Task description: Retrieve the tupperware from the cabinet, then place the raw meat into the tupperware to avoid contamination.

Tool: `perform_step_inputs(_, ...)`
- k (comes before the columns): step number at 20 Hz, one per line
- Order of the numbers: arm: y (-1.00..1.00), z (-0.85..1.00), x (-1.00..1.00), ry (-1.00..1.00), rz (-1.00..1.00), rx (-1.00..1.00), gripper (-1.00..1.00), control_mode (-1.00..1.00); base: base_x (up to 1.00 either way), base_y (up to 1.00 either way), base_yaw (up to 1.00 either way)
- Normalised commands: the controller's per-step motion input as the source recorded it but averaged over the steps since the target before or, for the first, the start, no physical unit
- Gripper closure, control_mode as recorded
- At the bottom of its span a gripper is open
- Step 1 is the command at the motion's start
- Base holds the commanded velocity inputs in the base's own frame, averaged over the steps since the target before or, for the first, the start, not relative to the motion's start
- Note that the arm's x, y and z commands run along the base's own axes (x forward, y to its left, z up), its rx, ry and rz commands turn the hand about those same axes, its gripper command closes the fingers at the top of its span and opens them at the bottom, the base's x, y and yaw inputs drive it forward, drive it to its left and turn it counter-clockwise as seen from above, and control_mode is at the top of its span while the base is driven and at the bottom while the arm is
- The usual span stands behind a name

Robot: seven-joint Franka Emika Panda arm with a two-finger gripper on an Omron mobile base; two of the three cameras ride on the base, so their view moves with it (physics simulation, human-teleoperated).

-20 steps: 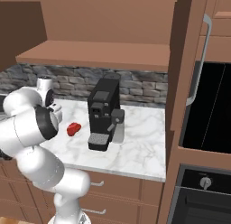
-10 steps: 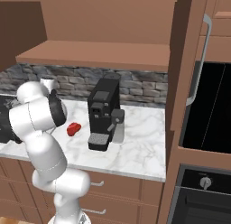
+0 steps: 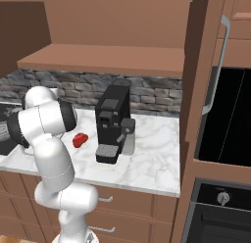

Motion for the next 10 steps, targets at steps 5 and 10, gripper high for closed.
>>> perform_step_inputs(5, 0.00, 0.00, 0.09, -0.06, 0.00, -0.01, 1.00, -1.00, 0.00, 0.00, 0.00)
perform_step_inputs(10, 0.00, 0.00, 0.01, -0.03, 0.00, 0.00, -1.00, -1.00, 0.00, 0.00, 0.00)
